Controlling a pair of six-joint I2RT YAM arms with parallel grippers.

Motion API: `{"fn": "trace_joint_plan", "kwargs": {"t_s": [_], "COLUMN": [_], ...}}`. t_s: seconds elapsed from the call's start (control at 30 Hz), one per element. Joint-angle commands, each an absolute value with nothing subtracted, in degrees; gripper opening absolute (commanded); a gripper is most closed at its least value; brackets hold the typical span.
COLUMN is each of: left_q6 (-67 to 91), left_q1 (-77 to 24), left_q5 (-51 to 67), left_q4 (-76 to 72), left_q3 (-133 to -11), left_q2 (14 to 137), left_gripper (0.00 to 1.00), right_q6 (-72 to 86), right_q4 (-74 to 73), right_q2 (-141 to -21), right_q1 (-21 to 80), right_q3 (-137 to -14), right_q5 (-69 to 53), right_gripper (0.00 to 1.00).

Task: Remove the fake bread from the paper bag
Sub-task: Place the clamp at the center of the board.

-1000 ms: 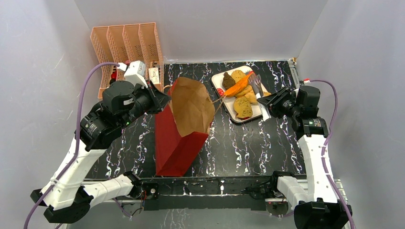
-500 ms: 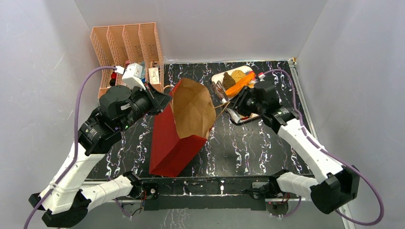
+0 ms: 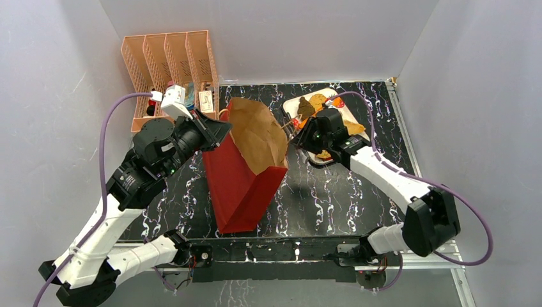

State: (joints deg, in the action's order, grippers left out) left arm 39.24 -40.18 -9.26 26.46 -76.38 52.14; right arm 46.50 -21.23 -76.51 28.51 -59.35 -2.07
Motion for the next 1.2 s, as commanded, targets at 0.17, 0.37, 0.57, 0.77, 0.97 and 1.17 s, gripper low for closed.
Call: {"fn": "trace_joint_plan", "kwargs": {"t_s": [0.17,0.37,0.57,0.77,0.97,1.17], "left_q6": [40.1,39.9,39.9,39.9,40.0,40.0], "left_q1": [-39.8,-39.9,-39.8,-39.8,-39.9,-39.9], "left_q5": [-10.0,-10.0,-10.5,-10.4,-11.4,-12.8], "left_q4": [20.3,19.5,18.9,19.0,20.0,20.8], "left_q3": [-75.4,-75.4,-74.4,-73.8,-73.2,-72.5], "left_q2": [53.3,53.9,53.1,52.8,51.3,48.8], "left_gripper": [0.00,0.00,0.00,0.00,0.00,0.00], "right_q6": [41.3,39.9,39.9,40.6,40.6,40.4], "right_q4": [-6.4,-2.2,0.3,1.8,1.6,-0.1], "right_q2": [-85.0,-91.1,-95.4,-98.2,-99.4,-101.7], "right_q1": [29.9,31.9,33.4,34.0,34.9,34.9], "right_q3": [-60.8,-61.4,-60.6,-59.0,-58.4,-59.0], "right_q5": [1.6,2.5,3.0,2.9,2.7,2.1], "right_gripper": [0.00,0.00,0.00,0.14,0.28,0.37]}}
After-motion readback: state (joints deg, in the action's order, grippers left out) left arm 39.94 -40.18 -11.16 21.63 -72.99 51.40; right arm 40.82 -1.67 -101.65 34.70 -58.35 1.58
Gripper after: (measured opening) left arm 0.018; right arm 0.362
